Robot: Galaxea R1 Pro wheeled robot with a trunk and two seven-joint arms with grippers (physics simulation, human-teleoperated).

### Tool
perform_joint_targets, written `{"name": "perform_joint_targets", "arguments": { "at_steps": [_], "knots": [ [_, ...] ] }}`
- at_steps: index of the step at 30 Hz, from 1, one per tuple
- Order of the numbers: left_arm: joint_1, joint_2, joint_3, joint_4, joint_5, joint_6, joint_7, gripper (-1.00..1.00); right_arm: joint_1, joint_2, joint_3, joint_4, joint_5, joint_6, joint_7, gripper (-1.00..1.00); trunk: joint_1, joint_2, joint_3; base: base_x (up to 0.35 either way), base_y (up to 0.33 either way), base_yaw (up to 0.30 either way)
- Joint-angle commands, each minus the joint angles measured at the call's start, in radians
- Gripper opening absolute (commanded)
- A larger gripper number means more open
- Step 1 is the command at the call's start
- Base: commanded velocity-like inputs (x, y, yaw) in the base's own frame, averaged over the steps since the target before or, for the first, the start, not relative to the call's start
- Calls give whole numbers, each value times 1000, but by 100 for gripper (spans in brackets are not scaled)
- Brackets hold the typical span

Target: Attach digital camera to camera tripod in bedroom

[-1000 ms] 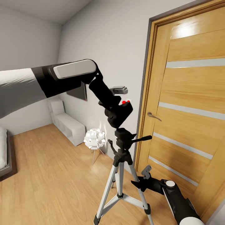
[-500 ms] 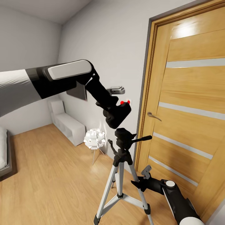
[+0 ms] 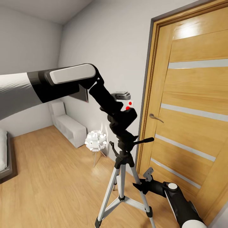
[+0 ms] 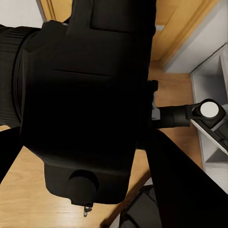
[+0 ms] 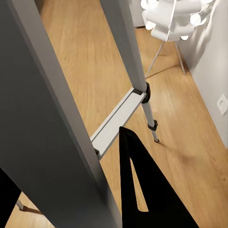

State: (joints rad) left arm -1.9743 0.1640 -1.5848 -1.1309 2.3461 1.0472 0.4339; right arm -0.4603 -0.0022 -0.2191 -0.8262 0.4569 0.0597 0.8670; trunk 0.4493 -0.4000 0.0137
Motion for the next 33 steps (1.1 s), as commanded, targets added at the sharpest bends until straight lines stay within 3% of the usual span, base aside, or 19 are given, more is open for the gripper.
{"name": "perform_joint_targets", "arguments": {
  "at_steps": [1,33],
  "knots": [
    [-1,1,-2,-4,10,0,5,-100,0,0,-3,6,46,6,-18,-100,1,0,-1,0,0,0],
    [16,3,-39,-16,10,0,2,-100,0,1,-3,6,52,6,-17,-100,1,0,-1,0,0,0]
  ]
}}
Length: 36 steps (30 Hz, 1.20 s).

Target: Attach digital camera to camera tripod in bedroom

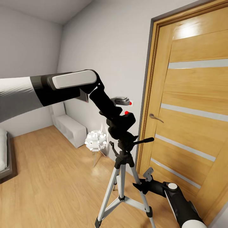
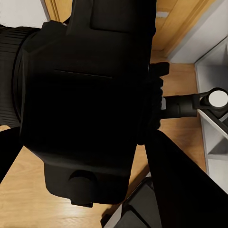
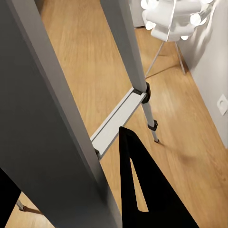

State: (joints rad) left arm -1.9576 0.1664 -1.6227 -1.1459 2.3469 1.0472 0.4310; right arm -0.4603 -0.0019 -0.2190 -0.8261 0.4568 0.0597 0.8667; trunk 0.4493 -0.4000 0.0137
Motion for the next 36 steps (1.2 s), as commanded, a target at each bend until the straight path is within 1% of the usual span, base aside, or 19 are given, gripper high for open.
{"name": "perform_joint_targets", "arguments": {
  "at_steps": [1,2,3,17,24,26,28,29,30,31,33,36],
  "knots": [
    [-1,0,-2,0,9,0,5,-100,0,0,-3,6,52,6,-17,-100,1,0,-1,0,0,0],
    [-1,0,-2,0,9,0,5,-100,0,0,-3,6,52,6,-17,-100,1,0,-1,0,0,0],
    [-1,0,-2,0,9,0,5,100,0,0,-3,6,52,6,-17,-100,1,0,-1,0,0,0],
    [-3,-9,5,2,9,0,3,100,0,0,-3,5,53,-13,-18,-100,1,0,-1,0,0,0],
    [-3,-8,10,1,9,0,3,100,1,0,-3,5,53,-17,-18,-100,1,0,-1,0,0,0],
    [-5,-5,19,1,9,0,3,100,1,0,-3,5,53,-18,-18,-100,1,0,-1,0,0,0],
    [-6,3,40,2,9,0,3,100,2,0,-3,5,53,-18,-18,-100,1,0,-1,0,0,0],
    [-7,18,70,1,9,0,3,100,2,0,-3,5,53,-18,-18,-100,1,0,-1,0,0,0],
    [-7,18,70,1,9,0,3,100,2,0,-3,5,53,-18,-18,-100,1,0,-1,0,0,0],
    [-8,36,107,2,9,0,3,100,2,0,-3,5,53,-18,-18,-100,1,0,-1,0,0,0],
    [-7,55,150,3,9,0,4,100,2,0,-3,5,53,-18,-18,-100,1,0,-1,0,0,0],
    [-1,91,216,3,9,0,6,100,2,0,-3,5,53,-18,-18,-100,1,0,-1,0,0,0]
  ]
}}
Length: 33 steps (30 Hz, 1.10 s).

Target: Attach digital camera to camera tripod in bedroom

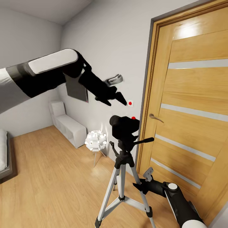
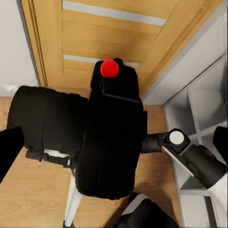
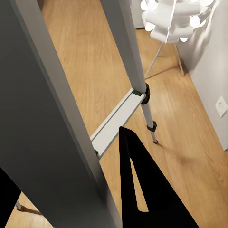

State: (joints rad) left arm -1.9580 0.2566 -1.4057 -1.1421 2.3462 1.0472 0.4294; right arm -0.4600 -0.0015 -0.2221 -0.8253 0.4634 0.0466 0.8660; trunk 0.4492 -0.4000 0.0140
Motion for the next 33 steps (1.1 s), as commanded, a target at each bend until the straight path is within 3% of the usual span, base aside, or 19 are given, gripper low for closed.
{"name": "perform_joint_targets", "arguments": {
  "at_steps": [1,6,7,8,14,21,27,33],
  "knots": [
    [4,12,19,0,10,0,8,100,1,0,0,5,46,-5,-17,-100,1,0,-1,0,0,0],
    [51,68,105,3,10,-27,12,100,1,-1,-1,5,46,-5,-17,-100,1,0,-1,0,0,0],
    [51,68,105,3,10,-27,12,100,1,-1,-1,5,46,-5,-17,-100,1,0,-1,0,0,0],
    [77,89,142,2,10,-47,14,100,1,0,-1,5,46,-6,-17,100,1,0,-1,0,0,0],
    [162,135,265,-2,10,-74,21,100,2,0,-1,5,46,-7,-17,100,1,0,-1,0,0,0],
    [271,160,407,-6,10,-83,33,100,3,-1,-1,5,46,-7,-16,100,1,0,-1,0,0,0],
    [303,166,453,-9,10,-84,82,100,3,-1,-2,5,46,-7,-16,100,1,0,-1,0,0,0],
    [336,185,471,-37,10,-103,184,100,5,-2,-1,-6,45,-9,-13,100,1,0,-1,0,0,0]
  ]
}}
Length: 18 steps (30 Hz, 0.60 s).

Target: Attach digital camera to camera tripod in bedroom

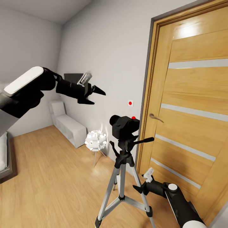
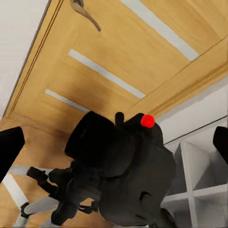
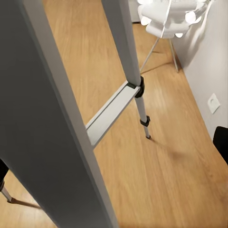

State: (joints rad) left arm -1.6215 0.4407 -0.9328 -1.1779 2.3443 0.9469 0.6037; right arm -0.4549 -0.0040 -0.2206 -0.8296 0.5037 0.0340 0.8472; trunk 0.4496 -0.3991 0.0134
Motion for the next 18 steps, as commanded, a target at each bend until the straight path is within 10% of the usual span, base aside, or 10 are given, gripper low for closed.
{"name": "perform_joint_targets", "arguments": {
  "at_steps": [1,9,13,18],
  "knots": [
    [12,8,0,-8,12,-10,33,100,0,0,-3,-3,4,3,7,100,0,-1,0,0,0,0],
    [178,92,5,-43,12,-45,212,100,1,-2,-3,-10,4,3,12,100,0,-1,0,0,0,0],
    [395,163,6,17,12,-69,257,100,1,-3,-3,-11,3,4,13,100,0,-1,0,0,0,0],
    [642,200,8,166,-95,-115,243,100,1,-2,-3,-11,3,4,13,100,0,-1,0,0,0,0]
  ]
}}
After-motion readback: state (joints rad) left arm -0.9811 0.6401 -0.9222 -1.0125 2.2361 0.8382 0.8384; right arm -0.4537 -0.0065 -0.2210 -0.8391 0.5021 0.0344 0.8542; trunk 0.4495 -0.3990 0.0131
